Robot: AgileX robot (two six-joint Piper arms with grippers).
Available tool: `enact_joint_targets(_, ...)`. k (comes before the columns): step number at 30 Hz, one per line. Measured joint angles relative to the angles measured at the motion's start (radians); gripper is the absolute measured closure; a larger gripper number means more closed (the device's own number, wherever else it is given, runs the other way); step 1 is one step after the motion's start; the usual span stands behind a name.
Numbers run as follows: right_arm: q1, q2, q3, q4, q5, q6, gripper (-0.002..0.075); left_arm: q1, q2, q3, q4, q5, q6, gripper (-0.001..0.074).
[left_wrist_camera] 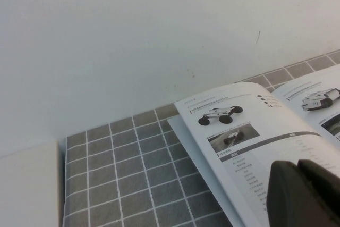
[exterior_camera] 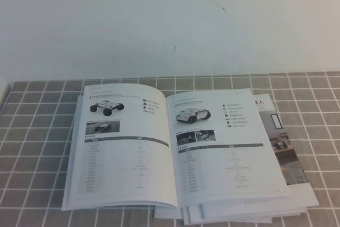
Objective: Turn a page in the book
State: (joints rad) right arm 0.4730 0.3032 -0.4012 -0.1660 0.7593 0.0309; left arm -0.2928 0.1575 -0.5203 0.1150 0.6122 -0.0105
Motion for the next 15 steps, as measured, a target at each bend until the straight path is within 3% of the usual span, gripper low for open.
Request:
enact_joint_targets(11,0.000,-0.002,0.000,0.000,0.000,0.000,0.0729,0.086,-0.161,0.148,-0.006,-0.005,-0.002,0.0738)
enact_joint_targets(15,0.000,-0.002,0.000,0.002,0.000,0.000,0.0729,0.139,-0.172,0.239,-0.085,-0.049,0.010,0.0738)
